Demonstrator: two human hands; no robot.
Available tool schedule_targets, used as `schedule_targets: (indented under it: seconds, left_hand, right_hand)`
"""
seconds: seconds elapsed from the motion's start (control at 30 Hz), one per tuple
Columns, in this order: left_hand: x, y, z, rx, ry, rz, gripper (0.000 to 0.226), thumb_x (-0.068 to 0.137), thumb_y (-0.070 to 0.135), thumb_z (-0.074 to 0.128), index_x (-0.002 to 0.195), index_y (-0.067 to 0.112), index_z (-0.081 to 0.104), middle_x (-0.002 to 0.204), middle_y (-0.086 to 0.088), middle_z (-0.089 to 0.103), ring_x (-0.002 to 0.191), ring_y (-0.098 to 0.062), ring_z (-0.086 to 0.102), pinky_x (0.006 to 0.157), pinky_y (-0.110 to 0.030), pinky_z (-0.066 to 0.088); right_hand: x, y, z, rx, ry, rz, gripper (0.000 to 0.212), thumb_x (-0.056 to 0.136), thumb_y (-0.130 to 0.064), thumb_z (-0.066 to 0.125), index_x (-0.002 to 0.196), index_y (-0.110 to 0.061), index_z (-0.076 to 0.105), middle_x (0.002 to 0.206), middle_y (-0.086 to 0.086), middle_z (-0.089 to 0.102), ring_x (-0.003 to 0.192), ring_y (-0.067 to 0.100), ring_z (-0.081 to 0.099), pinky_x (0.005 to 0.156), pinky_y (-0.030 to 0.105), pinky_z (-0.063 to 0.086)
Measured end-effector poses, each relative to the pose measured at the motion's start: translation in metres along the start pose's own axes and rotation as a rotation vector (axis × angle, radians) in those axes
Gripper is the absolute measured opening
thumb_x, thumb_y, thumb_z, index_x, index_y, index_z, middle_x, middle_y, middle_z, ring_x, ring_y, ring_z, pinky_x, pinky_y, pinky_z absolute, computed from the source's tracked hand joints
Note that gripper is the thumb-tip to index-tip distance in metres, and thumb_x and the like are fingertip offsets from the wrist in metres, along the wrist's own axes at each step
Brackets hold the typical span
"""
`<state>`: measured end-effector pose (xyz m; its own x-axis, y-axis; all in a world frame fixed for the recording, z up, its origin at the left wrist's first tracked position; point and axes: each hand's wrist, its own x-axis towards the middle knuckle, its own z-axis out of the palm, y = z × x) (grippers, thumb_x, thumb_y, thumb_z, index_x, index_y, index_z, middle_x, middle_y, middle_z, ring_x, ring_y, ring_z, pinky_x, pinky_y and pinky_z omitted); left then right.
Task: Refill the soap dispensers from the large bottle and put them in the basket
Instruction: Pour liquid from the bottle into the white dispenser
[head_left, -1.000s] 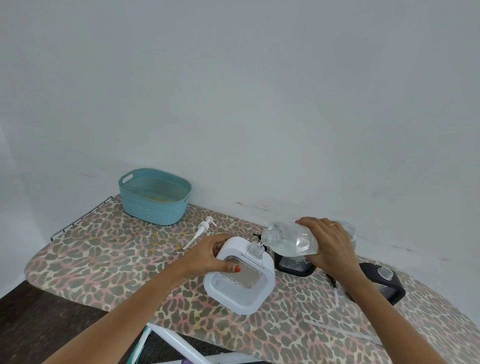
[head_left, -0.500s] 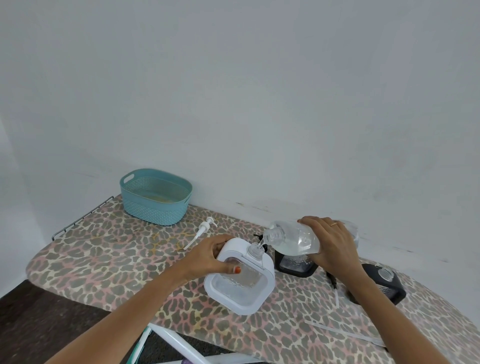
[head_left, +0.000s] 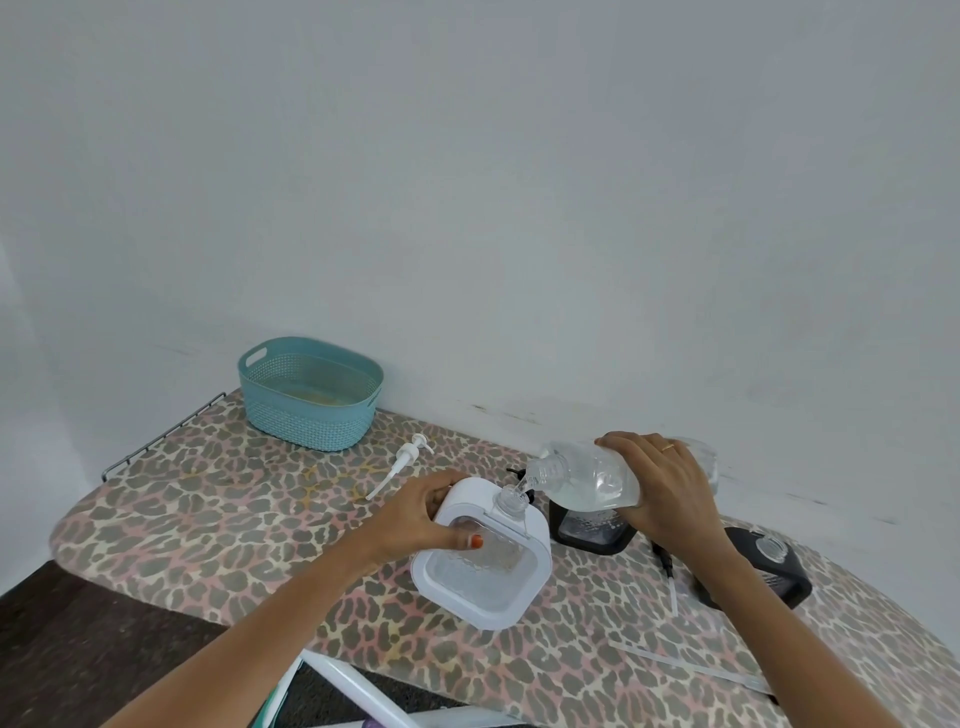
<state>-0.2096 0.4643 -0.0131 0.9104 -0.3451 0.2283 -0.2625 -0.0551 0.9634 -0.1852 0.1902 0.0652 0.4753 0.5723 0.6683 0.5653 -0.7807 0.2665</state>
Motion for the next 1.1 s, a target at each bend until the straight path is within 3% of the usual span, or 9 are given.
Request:
schedule_targets:
  seconds: [0.27, 0.5, 0.73, 0.9, 1.1]
  left_hand:
    - [0.0006, -0.0007, 0.0037, 0.002, 0.005, -0.026, 0.058, 0.052, 0.043, 0.083, 0.102, 0.024, 0.062, 0.088, 0.014, 0.071, 0.084, -0.003, 0.065, 0.073, -0.016, 0.050]
    - [0.0001, -0.0040, 0.0060, -0.005, 0.024, -0.030, 0.050, 0.055, 0.033, 0.080, 0.101, 0.025, 0.060, 0.089, 0.014, 0.070, 0.083, -0.003, 0.065, 0.072, -0.017, 0.051]
    - [-0.0002, -0.0048, 0.0085, -0.019, 0.025, -0.045, 0.053, 0.053, 0.035, 0.080, 0.100, 0.025, 0.058, 0.085, 0.019, 0.069, 0.079, 0.002, 0.064, 0.068, -0.013, 0.049]
    - [-0.0005, -0.0041, 0.0085, -0.044, 0.021, -0.046, 0.064, 0.048, 0.048, 0.084, 0.100, 0.024, 0.058, 0.084, 0.019, 0.069, 0.079, 0.002, 0.063, 0.068, -0.013, 0.049]
    - [0.0001, -0.0084, 0.0096, -0.027, 0.036, -0.047, 0.052, 0.055, 0.034, 0.080, 0.101, 0.022, 0.058, 0.084, 0.016, 0.069, 0.079, -0.002, 0.064, 0.068, -0.016, 0.049]
  right_hand:
    - [0.0000, 0.0026, -0.0023, -0.003, 0.006, -0.005, 0.058, 0.042, -0.014, 0.091, 0.094, -0.005, 0.067, 0.092, 0.007, 0.072, 0.070, 0.029, 0.068, 0.062, 0.037, 0.051]
    - [-0.0010, 0.0043, -0.0033, -0.004, 0.000, -0.002, 0.058, 0.042, -0.015, 0.092, 0.094, -0.005, 0.067, 0.092, 0.007, 0.072, 0.070, 0.028, 0.068, 0.062, 0.036, 0.051]
    - [-0.0014, 0.0042, -0.0035, -0.011, -0.001, -0.003, 0.059, 0.041, -0.016, 0.092, 0.094, -0.005, 0.067, 0.092, 0.007, 0.072, 0.071, 0.029, 0.068, 0.063, 0.036, 0.051]
    - [-0.0013, 0.0050, -0.0044, -0.015, -0.006, 0.002, 0.059, 0.041, -0.015, 0.093, 0.094, -0.005, 0.068, 0.093, 0.007, 0.072, 0.071, 0.029, 0.068, 0.062, 0.037, 0.051]
    - [-0.0004, 0.0065, -0.0045, -0.013, -0.012, 0.006, 0.060, 0.042, -0.016, 0.093, 0.095, -0.006, 0.067, 0.094, 0.006, 0.071, 0.072, 0.028, 0.068, 0.065, 0.036, 0.051]
